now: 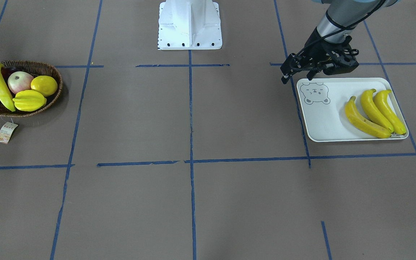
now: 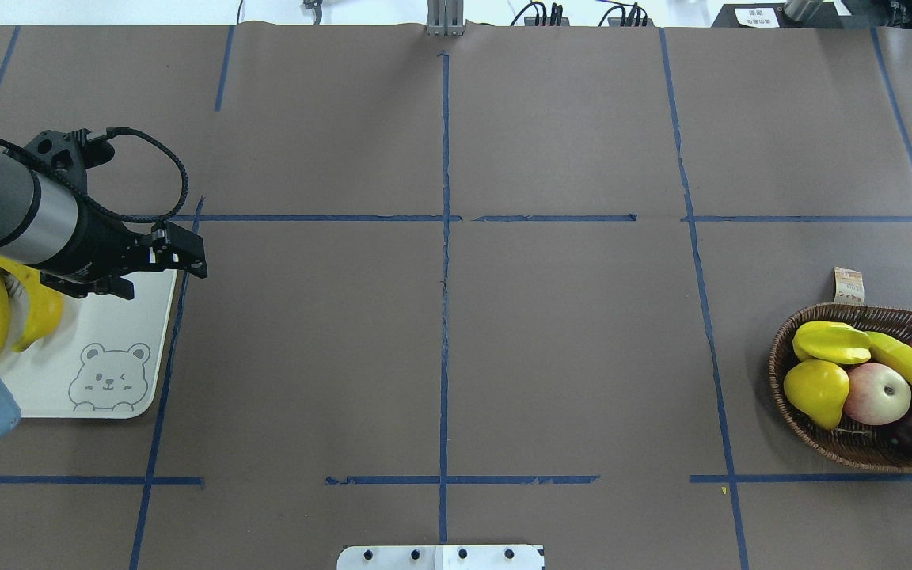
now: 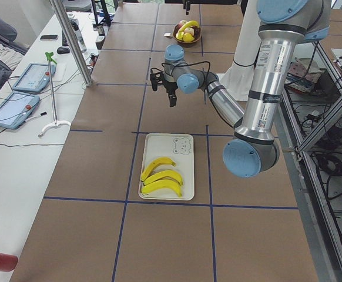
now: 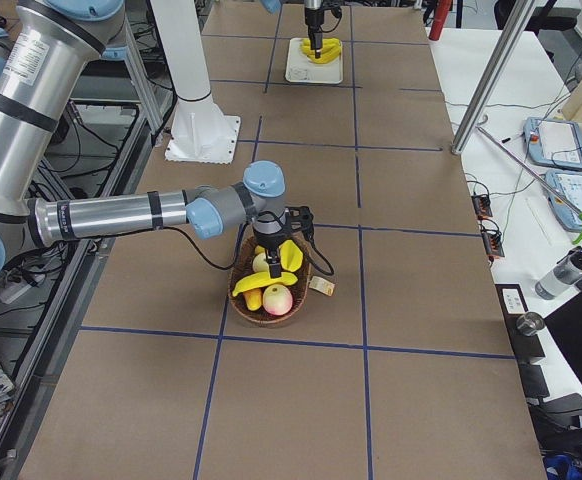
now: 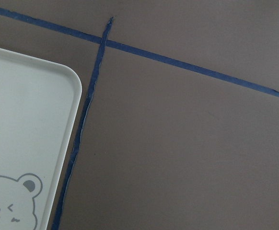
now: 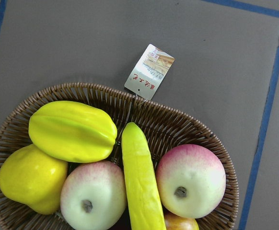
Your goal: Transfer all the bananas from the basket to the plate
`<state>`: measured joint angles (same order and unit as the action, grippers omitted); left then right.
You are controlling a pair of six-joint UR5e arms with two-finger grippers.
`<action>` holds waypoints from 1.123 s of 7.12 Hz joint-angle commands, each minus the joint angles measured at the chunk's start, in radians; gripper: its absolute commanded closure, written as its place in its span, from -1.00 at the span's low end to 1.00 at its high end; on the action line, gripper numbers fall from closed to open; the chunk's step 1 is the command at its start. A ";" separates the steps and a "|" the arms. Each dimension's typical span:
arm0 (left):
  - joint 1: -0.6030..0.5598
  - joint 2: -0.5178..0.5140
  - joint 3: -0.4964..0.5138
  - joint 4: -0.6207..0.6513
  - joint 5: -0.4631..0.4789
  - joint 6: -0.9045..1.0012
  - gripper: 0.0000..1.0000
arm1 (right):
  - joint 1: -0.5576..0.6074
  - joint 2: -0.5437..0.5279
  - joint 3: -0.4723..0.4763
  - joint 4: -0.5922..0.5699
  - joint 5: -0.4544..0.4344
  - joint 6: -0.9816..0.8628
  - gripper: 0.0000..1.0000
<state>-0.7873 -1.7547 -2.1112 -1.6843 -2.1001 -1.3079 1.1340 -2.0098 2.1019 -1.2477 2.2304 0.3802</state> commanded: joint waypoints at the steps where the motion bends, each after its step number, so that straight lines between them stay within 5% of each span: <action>1: 0.000 0.000 -0.003 0.000 0.000 -0.001 -1.00 | -0.040 -0.026 -0.016 0.077 -0.002 0.054 -0.95; 5: 0.002 0.000 0.003 0.000 0.000 -0.001 -1.00 | -0.063 -0.076 -0.016 0.185 -0.017 0.213 -0.94; 8: 0.002 0.000 0.003 0.000 0.000 -0.001 -1.00 | -0.176 -0.102 -0.016 0.212 -0.135 0.261 -0.95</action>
<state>-0.7855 -1.7549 -2.1087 -1.6843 -2.1000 -1.3085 1.0049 -2.0943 2.0867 -1.0511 2.1362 0.6322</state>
